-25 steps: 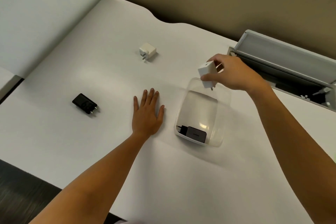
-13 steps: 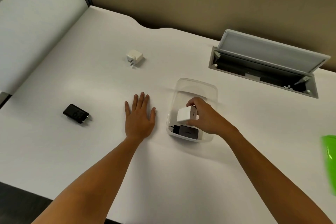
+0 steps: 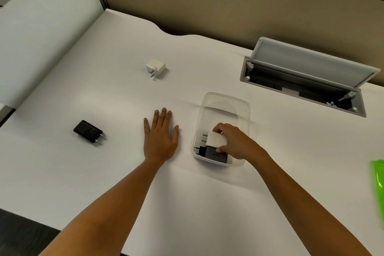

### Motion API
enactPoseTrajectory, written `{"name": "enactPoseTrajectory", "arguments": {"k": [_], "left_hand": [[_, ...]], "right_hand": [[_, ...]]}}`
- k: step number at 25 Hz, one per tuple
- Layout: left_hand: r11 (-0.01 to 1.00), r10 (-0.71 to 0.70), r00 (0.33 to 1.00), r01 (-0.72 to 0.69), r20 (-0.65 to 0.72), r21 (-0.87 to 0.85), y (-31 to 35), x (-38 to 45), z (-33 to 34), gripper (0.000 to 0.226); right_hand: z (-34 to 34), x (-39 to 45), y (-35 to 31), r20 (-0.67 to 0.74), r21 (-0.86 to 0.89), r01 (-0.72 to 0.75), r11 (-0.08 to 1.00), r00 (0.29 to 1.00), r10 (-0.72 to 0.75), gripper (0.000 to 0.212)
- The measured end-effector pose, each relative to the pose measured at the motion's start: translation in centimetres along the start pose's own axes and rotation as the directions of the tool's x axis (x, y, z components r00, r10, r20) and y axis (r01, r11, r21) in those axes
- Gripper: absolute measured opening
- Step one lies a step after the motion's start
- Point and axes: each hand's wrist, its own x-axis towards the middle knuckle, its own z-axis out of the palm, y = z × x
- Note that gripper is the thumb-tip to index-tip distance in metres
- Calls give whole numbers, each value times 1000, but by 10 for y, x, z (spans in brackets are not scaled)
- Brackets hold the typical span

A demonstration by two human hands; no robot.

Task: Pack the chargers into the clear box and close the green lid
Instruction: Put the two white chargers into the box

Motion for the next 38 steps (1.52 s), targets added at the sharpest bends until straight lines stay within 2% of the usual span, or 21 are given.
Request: {"name": "enactPoseTrajectory", "arguments": {"k": [5,6,8,10,11,13,16,19,24,26,28,30,34,36,38], "left_hand": [[1000,15,999,-16,32,4,-3,1,-1,66],[999,32,999,-32,39,-3,-6,2,-2,66],[998,62,997,-62,35,-7,-18,4,-6,66],[999,41,999,-41,7,10,-41,7,-15,65],[1000,18,1000,-18,-7,26,-54,10,-20,65],[999,-39,999,39,-23,37,-74,17,-30,65],[995,-92,995,93,-33,28,-80,26,-37,65],[994,-101,994,102,-37,33,-79,29,-38,65],[994,-111,993,112,-39,20,-79,29,-38,65],[993,-113,993,114,-42,15,-79,29,-39,65],[993,-118,992,119,-31,19,-79,30,-40,65],[992,-127,992,127,-25,24,-79,30,-39,65],[992,-126,992,126,-25,18,-79,31,-38,65],[992,-126,992,127,-31,19,-79,31,-38,65],[993,-116,993,117,-36,19,-78,30,-38,65]], "right_hand": [[-7,2,-4,17,-12,-17,1000,1000,17,56],[-10,2,-7,-21,-3,-17,1000,1000,17,52],[-19,3,-14,-188,36,3,999,982,4,39],[-32,9,-26,-375,117,74,990,927,-24,27],[-39,15,-35,-436,162,122,979,899,-40,22],[-50,31,-54,-468,201,208,957,879,-93,18],[-60,72,-82,-405,97,285,954,887,-224,21],[-65,127,-113,-311,-50,305,951,900,-305,34],[-62,206,-161,-78,-302,230,925,961,-264,81],[-56,232,-171,-44,-294,263,919,957,-288,91],[-46,256,-175,-11,-291,313,904,944,-330,84],[-41,271,-180,24,-390,318,864,942,-336,76],[-41,266,-177,-76,-549,263,793,929,-361,51],[-42,249,-169,-78,-543,242,804,939,-335,54],[-44,227,-159,-65,-447,240,862,952,-299,61]]}}
